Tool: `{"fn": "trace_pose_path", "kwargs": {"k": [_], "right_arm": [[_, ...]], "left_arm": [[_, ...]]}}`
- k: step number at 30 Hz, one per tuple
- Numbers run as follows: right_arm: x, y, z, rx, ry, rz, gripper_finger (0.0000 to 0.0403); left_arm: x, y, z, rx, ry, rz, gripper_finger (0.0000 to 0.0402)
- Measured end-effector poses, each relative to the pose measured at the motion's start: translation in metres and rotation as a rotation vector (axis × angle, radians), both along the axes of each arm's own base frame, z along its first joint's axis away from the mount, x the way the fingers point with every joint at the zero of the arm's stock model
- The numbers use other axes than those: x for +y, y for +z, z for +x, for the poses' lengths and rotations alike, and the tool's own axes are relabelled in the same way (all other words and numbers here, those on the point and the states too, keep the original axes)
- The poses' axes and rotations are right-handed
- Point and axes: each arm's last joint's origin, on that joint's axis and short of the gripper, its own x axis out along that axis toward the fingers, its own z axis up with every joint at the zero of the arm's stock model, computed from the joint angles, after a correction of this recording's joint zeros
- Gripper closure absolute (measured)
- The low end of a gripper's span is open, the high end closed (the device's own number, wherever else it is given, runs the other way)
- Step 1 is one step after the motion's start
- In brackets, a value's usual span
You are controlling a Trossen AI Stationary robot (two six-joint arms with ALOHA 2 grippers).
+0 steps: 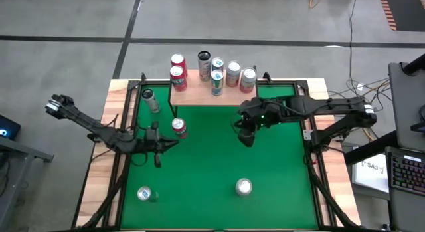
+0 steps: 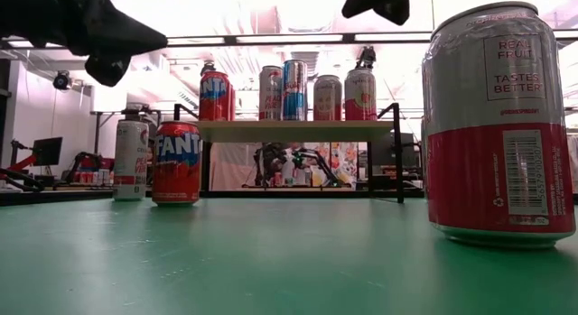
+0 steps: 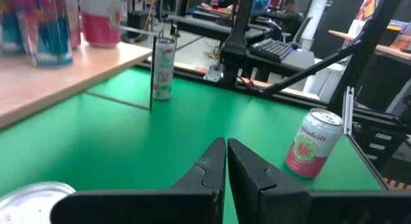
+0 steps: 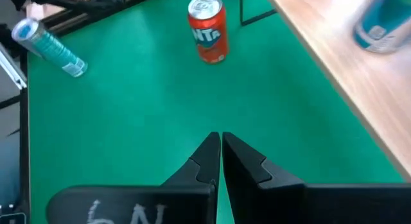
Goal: Place canned beverage on shelf
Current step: Put the orange soda can on the shelf aligned with other orange soda cans
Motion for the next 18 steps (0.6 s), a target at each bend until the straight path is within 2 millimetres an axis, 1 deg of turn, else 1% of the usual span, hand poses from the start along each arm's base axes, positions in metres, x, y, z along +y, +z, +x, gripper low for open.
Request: {"fn": "trace_pose_path", "kwargs": {"k": [3,8,10,15,18], "right_arm": [[0.001,-0.006,0.006,0.024,0.009,-0.007,0.0394],[0.001,-0.019,0.017,0.068,0.025,-0.026,0.0394],[0.001,-0.022,0.02,0.082,0.04,-0.04,0.0394],[0.001,-0.026,0.024,0.092,0.051,-0.051,0.0394],[0.001,-0.023,0.028,0.037,0.059,-0.095,0.0394]], "left_arm": [[-0.001,-0.004,0.001,0.026,0.009,-0.013,0.0401],[0.003,-0.017,0.0,0.115,0.147,-0.02,0.0401],[0.003,-0.019,0.001,0.129,0.158,-0.017,0.0401],[0.002,-0.023,0.003,0.148,0.155,-0.006,0.0401],[0.001,-0.024,0.004,0.156,0.156,-0.006,0.0401]]}}
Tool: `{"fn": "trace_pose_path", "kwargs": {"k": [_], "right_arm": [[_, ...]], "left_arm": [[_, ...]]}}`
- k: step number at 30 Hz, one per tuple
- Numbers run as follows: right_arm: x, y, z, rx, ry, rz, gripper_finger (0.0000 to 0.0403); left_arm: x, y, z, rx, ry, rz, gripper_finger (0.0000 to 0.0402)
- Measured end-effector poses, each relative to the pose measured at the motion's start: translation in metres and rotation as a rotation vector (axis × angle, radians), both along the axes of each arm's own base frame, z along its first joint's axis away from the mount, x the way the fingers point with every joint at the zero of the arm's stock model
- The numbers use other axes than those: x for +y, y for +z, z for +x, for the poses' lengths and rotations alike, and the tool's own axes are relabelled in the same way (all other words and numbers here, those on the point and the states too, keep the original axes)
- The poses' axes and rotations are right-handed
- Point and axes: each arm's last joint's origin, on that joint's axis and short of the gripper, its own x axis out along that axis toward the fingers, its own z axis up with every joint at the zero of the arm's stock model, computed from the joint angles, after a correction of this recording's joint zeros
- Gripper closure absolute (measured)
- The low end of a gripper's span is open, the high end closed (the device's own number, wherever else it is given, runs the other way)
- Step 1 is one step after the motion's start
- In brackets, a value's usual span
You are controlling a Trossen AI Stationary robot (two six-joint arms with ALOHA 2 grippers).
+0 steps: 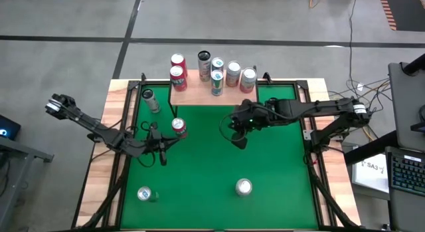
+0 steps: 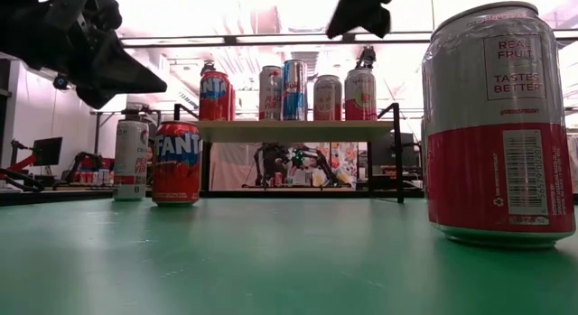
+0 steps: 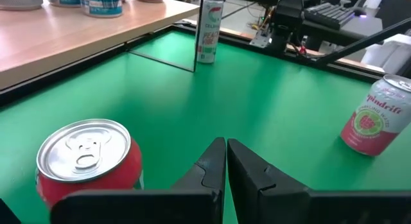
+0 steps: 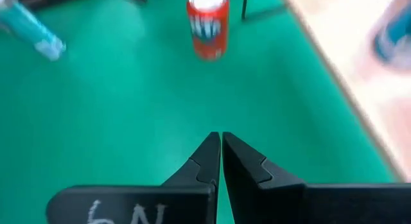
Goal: Place canned beverage on shelf
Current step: Put the orange soda can on the shelf aligned with other orange soda cans
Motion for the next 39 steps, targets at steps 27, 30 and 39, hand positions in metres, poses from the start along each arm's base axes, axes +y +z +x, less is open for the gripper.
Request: {"fn": "trace_pose_path", "kwargs": {"k": [27,30,39], "right_arm": [[0.01,-0.071,0.081,-0.455,0.166,-0.218,0.0394],[0.008,-0.076,0.089,-0.399,0.167,-0.218,0.0394],[0.008,-0.084,0.088,-0.277,0.149,-0.17,0.0394]], "left_arm": [[-0.001,-0.002,0.003,-0.017,0.017,-0.056,0.0401],[-0.002,-0.003,0.002,0.0,-0.004,-0.056,0.04],[0.0,-0.004,0.001,0.015,0.024,-0.035,0.0326]]}}
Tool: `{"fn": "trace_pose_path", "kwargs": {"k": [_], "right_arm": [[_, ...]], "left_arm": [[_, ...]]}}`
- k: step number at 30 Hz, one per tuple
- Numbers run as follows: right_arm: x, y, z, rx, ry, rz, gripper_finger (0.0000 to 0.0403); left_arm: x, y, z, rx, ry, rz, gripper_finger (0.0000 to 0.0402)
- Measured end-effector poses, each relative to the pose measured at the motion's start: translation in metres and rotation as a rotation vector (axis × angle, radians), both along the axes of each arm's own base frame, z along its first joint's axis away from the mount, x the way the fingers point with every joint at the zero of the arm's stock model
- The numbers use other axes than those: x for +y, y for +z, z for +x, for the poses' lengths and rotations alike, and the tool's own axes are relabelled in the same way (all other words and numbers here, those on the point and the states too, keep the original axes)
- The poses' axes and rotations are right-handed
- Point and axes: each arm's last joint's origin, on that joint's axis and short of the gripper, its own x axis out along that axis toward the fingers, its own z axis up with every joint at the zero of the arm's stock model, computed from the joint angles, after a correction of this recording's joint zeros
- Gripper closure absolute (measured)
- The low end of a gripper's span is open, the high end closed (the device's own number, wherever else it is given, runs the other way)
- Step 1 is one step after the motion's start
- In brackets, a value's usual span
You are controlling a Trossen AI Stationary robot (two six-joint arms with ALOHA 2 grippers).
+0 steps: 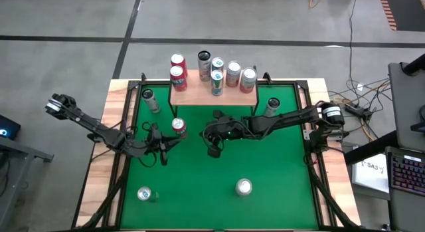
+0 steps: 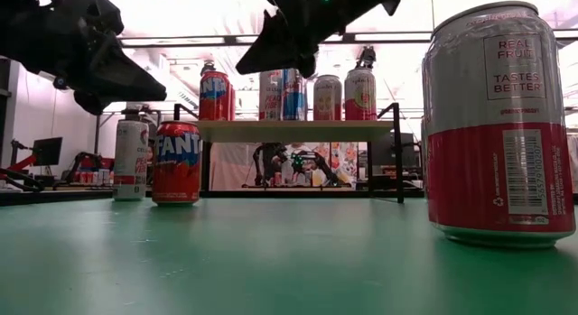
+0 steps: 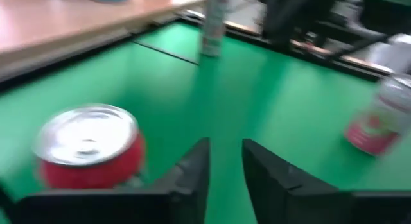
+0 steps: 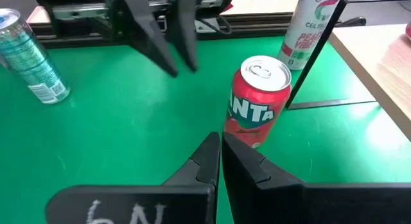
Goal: Place canned beverage on shelf
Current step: Put the orange soda can on the shelf aligned with other orange soda cans
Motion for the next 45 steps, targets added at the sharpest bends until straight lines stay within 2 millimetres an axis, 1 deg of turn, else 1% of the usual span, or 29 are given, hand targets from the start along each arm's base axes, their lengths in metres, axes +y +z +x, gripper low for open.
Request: {"fn": "trace_pose_path", "kwargs": {"k": [3,10,12,15,18,25,39,45], "right_arm": [[0.0,0.001,0.0,-0.005,-0.002,0.004,0.0394],[0.0,0.001,0.0,-0.002,0.001,-0.001,0.0394],[0.0,0.001,0.0,-0.002,0.001,-0.002,0.0394],[0.0,0.001,0.0,-0.002,0.005,-0.01,0.0394],[0.0,0.001,-0.001,-0.002,0.008,-0.016,0.0394],[0.0,0.002,-0.001,-0.002,0.013,-0.025,0.0394],[-0.002,0.002,0.0,-0.001,0.014,-0.034,0.0394],[-0.002,0.002,0.0,-0.001,0.016,-0.038,0.0394]], "left_arm": [[0.003,0.001,-0.001,-0.017,0.093,0.038,0.0276],[0.008,-0.003,-0.003,-0.015,0.321,0.165,0.014],[0.009,-0.005,-0.003,-0.004,0.342,0.183,0.0111],[0.009,-0.007,-0.001,0.006,0.35,0.185,0.0086],[0.01,-0.011,0.001,0.019,0.365,0.186,0.008],[0.013,-0.023,0.009,0.053,0.411,0.186,0.0082],[0.01,-0.049,0.024,0.122,0.428,0.242,0.0082],[0.009,-0.059,0.033,0.109,0.451,0.236,0.0082]]}}
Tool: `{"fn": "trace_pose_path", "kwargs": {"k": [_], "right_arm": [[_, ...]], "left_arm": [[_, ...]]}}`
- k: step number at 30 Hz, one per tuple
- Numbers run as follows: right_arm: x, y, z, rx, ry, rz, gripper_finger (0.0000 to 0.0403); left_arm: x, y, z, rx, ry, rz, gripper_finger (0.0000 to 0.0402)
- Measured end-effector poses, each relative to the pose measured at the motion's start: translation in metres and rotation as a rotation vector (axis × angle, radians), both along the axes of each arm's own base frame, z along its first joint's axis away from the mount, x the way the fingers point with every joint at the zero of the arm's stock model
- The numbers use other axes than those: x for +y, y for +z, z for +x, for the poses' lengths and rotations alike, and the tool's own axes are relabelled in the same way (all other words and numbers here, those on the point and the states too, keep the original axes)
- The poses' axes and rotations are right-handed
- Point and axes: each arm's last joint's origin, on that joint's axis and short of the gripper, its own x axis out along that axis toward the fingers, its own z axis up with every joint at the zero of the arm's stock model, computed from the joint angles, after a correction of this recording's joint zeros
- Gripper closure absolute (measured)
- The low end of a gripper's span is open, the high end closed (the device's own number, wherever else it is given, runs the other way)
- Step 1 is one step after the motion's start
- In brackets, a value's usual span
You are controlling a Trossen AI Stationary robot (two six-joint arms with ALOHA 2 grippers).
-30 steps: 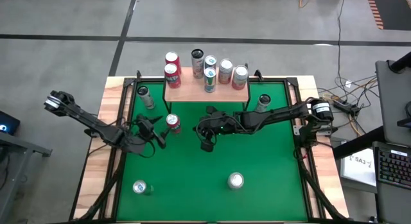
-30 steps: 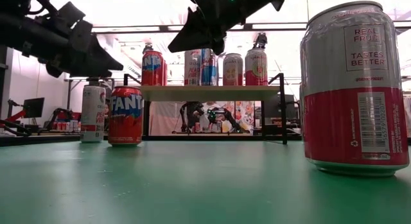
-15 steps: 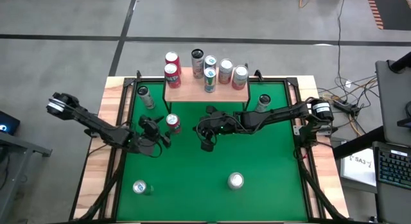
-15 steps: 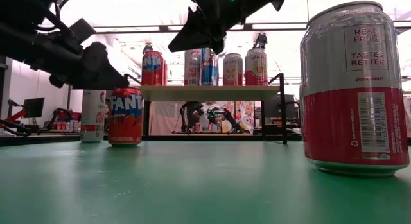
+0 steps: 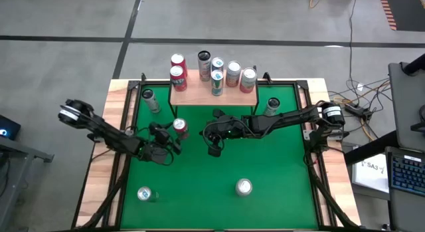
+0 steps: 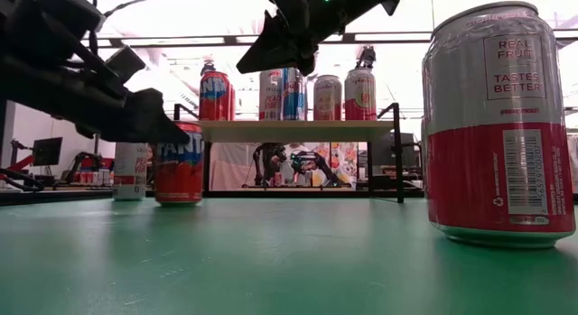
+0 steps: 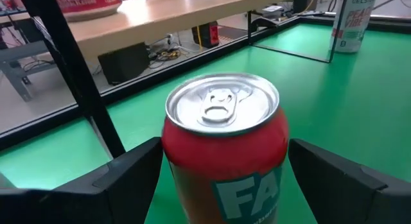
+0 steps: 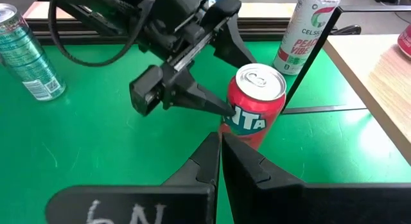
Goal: Place canned beverage on shelf
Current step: Put the orange soda can on the shelf aligned with other orange soda cans
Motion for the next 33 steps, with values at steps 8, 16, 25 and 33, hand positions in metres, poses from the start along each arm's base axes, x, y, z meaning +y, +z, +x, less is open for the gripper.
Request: {"fn": "trace_pose_path", "kwargs": {"k": [8,16,25,33], "right_arm": [[0.0,0.0,0.0,0.0,0.001,-0.001,0.0394],[0.0,0.0,0.0,0.001,0.002,-0.003,0.0394],[0.0,-0.001,-0.001,0.018,0.002,-0.004,0.0394],[0.0,0.001,-0.003,0.023,0.001,-0.001,0.0394]], "left_arm": [[0.0,-0.011,0.008,-0.042,0.06,0.023,0.0087],[0.0,-0.014,0.01,-0.052,0.073,0.027,0.0131],[-0.009,-0.003,0.007,-0.096,0.011,-0.005,0.014],[-0.022,0.022,-0.001,-0.174,-0.073,-0.016,0.0142]]}}
